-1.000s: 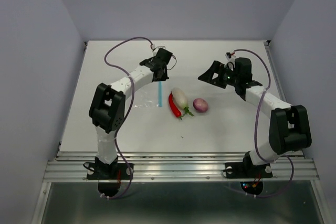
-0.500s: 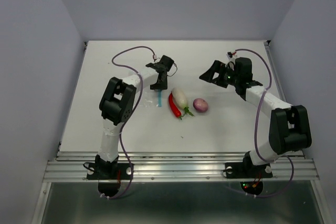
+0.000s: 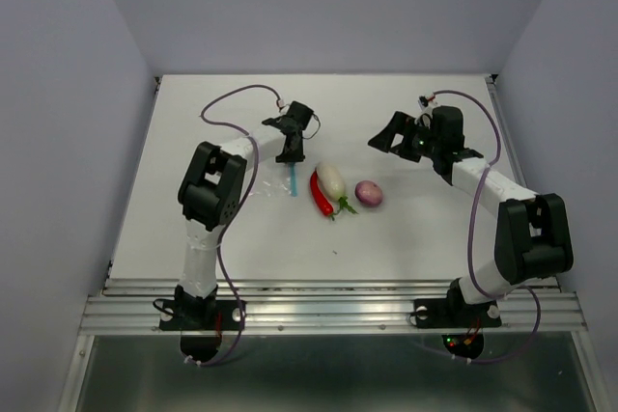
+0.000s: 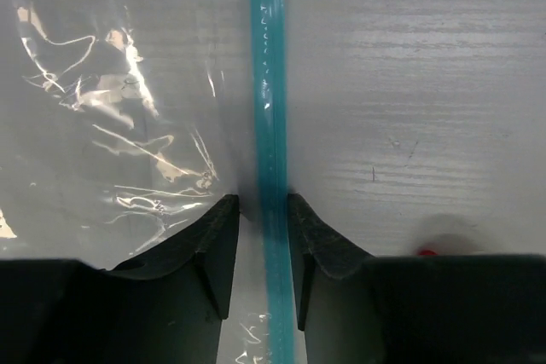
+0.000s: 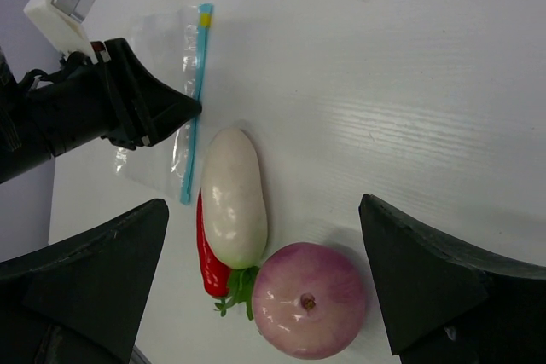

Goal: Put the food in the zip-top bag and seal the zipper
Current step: Grab a zip-top bag with the left arm

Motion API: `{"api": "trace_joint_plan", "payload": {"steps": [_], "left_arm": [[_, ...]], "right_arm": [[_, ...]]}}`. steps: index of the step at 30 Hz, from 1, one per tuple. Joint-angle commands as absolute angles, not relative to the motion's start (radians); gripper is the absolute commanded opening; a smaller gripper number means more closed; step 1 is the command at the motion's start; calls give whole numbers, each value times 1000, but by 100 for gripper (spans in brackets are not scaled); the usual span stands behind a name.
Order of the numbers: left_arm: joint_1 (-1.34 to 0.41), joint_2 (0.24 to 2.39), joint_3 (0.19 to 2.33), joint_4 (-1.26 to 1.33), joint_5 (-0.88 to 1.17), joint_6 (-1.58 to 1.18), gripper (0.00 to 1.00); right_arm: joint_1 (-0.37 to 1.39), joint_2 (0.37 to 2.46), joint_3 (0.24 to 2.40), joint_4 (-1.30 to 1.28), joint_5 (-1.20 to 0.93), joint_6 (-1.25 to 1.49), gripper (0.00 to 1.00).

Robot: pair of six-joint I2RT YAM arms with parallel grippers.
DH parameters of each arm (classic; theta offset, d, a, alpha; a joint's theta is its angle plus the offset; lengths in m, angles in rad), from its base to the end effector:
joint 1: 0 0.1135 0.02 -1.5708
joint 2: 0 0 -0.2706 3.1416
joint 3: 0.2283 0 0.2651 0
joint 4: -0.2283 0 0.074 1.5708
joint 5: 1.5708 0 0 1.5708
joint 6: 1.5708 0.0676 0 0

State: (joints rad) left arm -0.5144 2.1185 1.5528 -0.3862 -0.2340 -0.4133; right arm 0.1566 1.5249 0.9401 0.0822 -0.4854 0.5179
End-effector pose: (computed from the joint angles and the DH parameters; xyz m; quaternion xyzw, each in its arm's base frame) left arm 0.4362 -0.2285 0.1429 0.0123 0.9466 -0.0359 0.3202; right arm 0.3638 0.0894 0.2268 0.0298 0.8439 0.3587 0.3979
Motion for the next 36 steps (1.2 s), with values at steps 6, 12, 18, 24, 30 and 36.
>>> {"api": "trace_joint_plan", "payload": {"steps": [6,12,18,24,30,36], "left_arm": [[-489,2109,1462,-380,-198,-410,7],[-488,2082,1473,-380,-186,-410,0],[-486,1956,1457,-315,-82,-399,0],[-486,1735,1321,-140,158,-396,0],[-486,1608,1227,-19,235,-440,0],[-486,1559,1167,60,259,-477,0]], "right_arm": [[153,1503,960,72,-431,492,100],[153,1514,965,63,-431,486,100],[153,1502,974,57,-501,451,100],[179,1476,976,86,-603,436,100],[270,1496,1011,103,-589,445,100],[383,1545,1116,135,-497,482,95]]}}
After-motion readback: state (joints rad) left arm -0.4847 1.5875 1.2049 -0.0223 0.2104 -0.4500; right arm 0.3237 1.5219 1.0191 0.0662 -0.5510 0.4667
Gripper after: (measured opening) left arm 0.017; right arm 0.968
